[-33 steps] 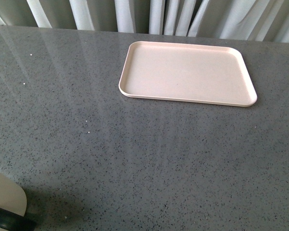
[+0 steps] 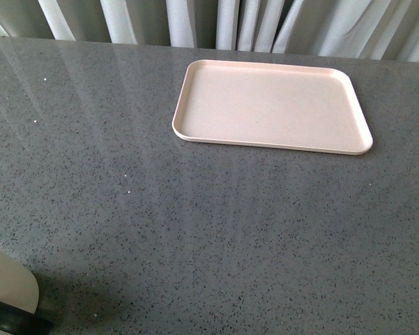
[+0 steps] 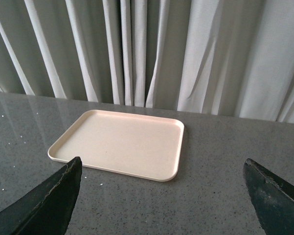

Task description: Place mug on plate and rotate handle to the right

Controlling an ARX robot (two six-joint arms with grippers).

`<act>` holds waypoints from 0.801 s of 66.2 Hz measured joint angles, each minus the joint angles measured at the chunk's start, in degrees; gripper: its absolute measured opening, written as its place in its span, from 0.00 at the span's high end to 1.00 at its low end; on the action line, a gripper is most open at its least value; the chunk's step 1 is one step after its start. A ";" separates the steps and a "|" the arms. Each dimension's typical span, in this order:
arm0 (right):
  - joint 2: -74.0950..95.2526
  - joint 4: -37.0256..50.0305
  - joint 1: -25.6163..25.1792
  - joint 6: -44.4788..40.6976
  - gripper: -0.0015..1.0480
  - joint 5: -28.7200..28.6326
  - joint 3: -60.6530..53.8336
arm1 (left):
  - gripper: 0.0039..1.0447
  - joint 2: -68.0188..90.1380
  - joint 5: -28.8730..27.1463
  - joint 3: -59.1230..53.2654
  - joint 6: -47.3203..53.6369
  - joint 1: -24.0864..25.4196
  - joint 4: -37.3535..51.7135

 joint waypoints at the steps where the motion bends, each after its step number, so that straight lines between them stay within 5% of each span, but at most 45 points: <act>1: 0.00 0.00 0.00 0.00 0.09 0.00 0.00 | 0.09 0.00 0.00 0.00 0.00 0.00 0.00; 18: 0.00 0.00 0.00 0.00 0.09 0.00 0.00 | 0.09 0.33 0.72 0.13 -0.13 0.11 -0.42; 21: 0.00 0.00 0.00 0.00 0.09 0.02 0.00 | 0.09 7.91 9.38 5.90 -2.60 2.12 -13.66; 24: 0.00 0.00 0.02 0.02 0.09 -0.11 0.00 | 0.09 18.47 10.49 10.99 -2.93 2.32 -19.43; 53: 0.00 0.00 0.02 0.02 0.09 -0.02 0.00 | 0.09 48.37 10.16 20.33 4.44 10.34 -13.60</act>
